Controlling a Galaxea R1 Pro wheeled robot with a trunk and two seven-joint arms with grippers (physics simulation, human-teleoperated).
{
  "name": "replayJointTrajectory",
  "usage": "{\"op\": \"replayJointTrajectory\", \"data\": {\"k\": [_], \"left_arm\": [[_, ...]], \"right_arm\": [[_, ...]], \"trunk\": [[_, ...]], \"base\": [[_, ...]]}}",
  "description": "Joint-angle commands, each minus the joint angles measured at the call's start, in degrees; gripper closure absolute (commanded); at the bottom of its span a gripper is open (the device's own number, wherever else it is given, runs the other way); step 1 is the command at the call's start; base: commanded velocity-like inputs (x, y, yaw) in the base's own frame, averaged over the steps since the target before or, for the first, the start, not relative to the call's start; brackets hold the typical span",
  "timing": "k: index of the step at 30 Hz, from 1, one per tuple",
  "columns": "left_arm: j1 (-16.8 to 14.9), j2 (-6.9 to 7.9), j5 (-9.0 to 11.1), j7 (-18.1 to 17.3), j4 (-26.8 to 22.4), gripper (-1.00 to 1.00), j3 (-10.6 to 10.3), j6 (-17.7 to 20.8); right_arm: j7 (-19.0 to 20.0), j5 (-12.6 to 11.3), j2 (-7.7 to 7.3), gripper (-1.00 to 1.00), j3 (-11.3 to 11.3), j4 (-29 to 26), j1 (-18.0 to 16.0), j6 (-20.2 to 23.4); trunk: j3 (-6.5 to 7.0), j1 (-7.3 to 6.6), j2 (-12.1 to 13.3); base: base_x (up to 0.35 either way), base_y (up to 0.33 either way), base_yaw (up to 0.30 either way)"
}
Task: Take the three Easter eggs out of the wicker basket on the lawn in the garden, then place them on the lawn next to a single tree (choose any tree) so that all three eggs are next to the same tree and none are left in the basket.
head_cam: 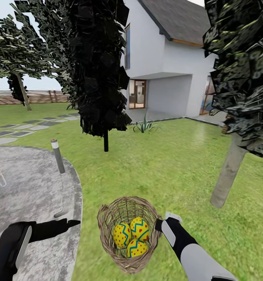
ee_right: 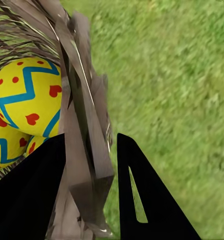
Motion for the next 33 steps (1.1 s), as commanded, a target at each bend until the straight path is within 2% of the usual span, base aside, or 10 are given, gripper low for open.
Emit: {"op": "replayJointTrajectory", "data": {"k": [1, 21, 33], "left_arm": [[0.0, 0.01, -0.2, -0.4, 0.0, -1.0, 0.1, 0.3], [0.0, 0.01, -0.2, -0.4, 0.0, -1.0, 0.1, 0.3], [0.0, 0.0, -0.2, -0.4, 0.0, -1.0, 0.1, 0.3]], "right_arm": [[-0.3, -0.8, 0.04, 1.0, -0.1, -0.1, 0.0, 0.0], [-0.3, -0.8, 0.04, 1.0, -0.1, -0.1, 0.0, 0.0], [-0.3, -0.8, 0.04, 1.0, -0.1, -0.1, 0.0, 0.0]], "trunk": [[0.0, 0.05, 0.0], [0.51, 0.05, 0.0], [0.82, 0.05, 0.0]], "base": [[0.278, 0.211, -0.065], [0.281, 0.205, -0.064], [0.326, 0.028, -0.064]]}}
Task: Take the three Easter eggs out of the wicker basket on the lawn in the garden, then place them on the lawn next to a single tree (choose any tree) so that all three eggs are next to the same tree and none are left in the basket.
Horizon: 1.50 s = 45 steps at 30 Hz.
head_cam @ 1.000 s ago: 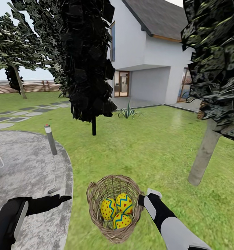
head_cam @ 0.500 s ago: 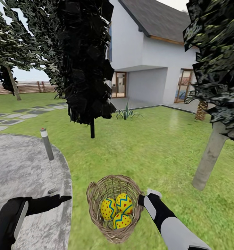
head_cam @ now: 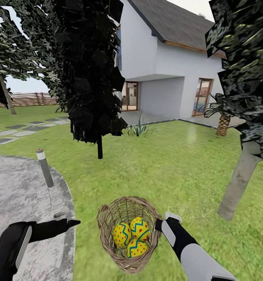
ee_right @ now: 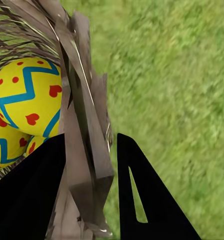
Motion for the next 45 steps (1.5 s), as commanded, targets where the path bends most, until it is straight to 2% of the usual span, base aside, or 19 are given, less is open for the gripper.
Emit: {"op": "replayJointTrajectory", "data": {"k": [1, 25, 35, 45], "left_arm": [[0.0, -0.02, -0.2, -0.3, 0.0, -1.0, 0.1, 0.4], [0.0, -0.01, -0.2, -0.3, 0.0, -1.0, 0.1, 0.4], [0.0, 0.01, -0.2, -0.3, 0.0, -1.0, 0.1, 0.4], [0.0, 0.0, -0.2, -0.3, 0.0, -1.0, 0.1, 0.4]], "right_arm": [[-0.3, -0.8, 0.04, 1.0, -0.1, -0.1, 0.0, 0.0], [-0.3, -0.8, 0.04, 1.0, -0.1, -0.1, 0.0, 0.0], [-0.3, -0.8, 0.04, 1.0, -0.1, -0.1, 0.0, 0.0], [-0.3, -0.8, 0.04, 1.0, -0.1, -0.1, 0.0, 0.1]], "trunk": [[0.01, 0.06, 0.0], [0.29, 0.06, 0.0], [0.71, 0.06, 0.0], [0.76, 0.06, 0.0]], "base": [[0.332, 0.0, -0.064], [0.333, 0.002, -0.041], [0.331, 0.14, -0.158], [0.325, 0.164, -0.012]]}}
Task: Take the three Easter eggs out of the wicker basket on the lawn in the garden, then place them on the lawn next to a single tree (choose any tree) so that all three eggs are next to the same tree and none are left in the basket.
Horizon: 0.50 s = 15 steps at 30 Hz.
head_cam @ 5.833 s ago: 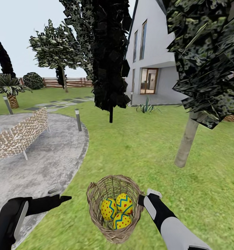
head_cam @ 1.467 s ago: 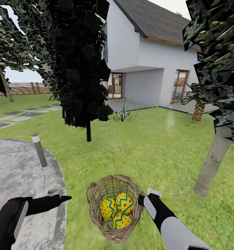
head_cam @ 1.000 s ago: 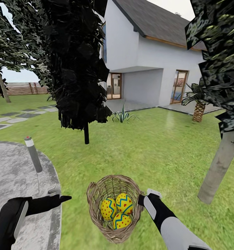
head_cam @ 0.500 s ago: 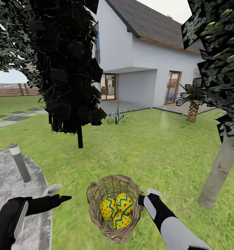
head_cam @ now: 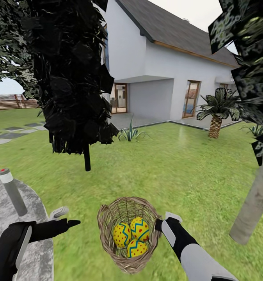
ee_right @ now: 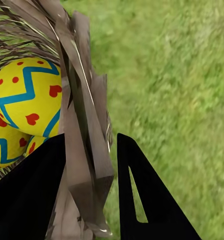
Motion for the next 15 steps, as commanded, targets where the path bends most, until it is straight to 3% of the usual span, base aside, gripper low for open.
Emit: {"op": "replayJointTrajectory", "data": {"k": [1, 6, 15], "left_arm": [[0.0, -0.04, -0.2, -0.3, 0.0, -1.0, 0.1, 0.3], [0.0, 0.0, -0.2, -0.3, 0.0, -1.0, 0.1, 0.3], [0.0, -0.02, -0.2, -0.3, 0.0, -1.0, 0.1, 0.3]], "right_arm": [[-0.3, -0.8, 0.04, 1.0, -0.1, -0.1, 0.0, 0.0], [-0.3, -0.8, 0.04, 1.0, -0.1, -0.1, 0.0, 0.0], [-0.3, -0.8, 0.04, 1.0, -0.1, -0.1, 0.0, 0.0]], "trunk": [[-0.02, 0.06, 0.0], [0.0, 0.06, 0.0], [0.46, 0.06, 0.0]], "base": [[0.325, 0.164, 0.0], [0.325, 0.164, -0.04], [0.321, 0.17, -0.189]]}}
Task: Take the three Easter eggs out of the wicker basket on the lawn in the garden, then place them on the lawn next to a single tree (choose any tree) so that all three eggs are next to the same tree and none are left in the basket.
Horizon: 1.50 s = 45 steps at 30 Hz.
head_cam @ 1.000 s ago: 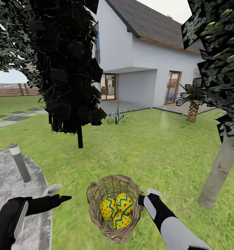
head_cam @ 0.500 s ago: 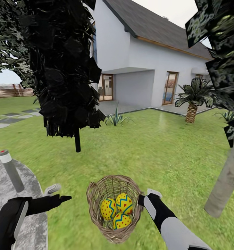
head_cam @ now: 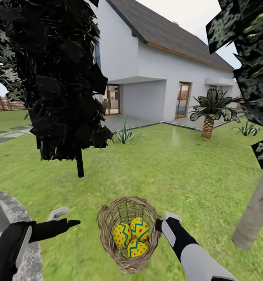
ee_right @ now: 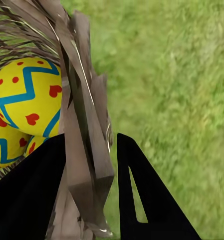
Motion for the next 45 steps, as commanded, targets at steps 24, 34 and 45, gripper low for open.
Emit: {"op": "replayJointTrajectory", "data": {"k": [24, 34, 45], "left_arm": [[0.0, 0.04, -0.2, -0.3, 0.0, -1.0, 0.1, 0.3], [0.0, 0.05, -0.2, -0.3, 0.0, -1.0, 0.1, 0.3], [0.0, 0.02, -0.2, -0.4, 0.0, -1.0, 0.2, 0.3]], "right_arm": [[-0.3, -0.9, 0.05, 1.0, -0.1, -0.1, 0.0, 0.0], [-0.3, -0.9, 0.05, 1.0, -0.1, -0.1, 0.0, 0.0], [-0.3, -0.9, 0.05, 1.0, -0.1, -0.1, 0.0, 0.1]], "trunk": [[1.36, 0.06, 0.0], [1.76, 0.06, 0.0], [1.76, 0.06, 0.0]], "base": [[0.33, 0.011, -0.184], [0.333, 0.0, -0.105], [0.333, 0.0, 0.0]]}}
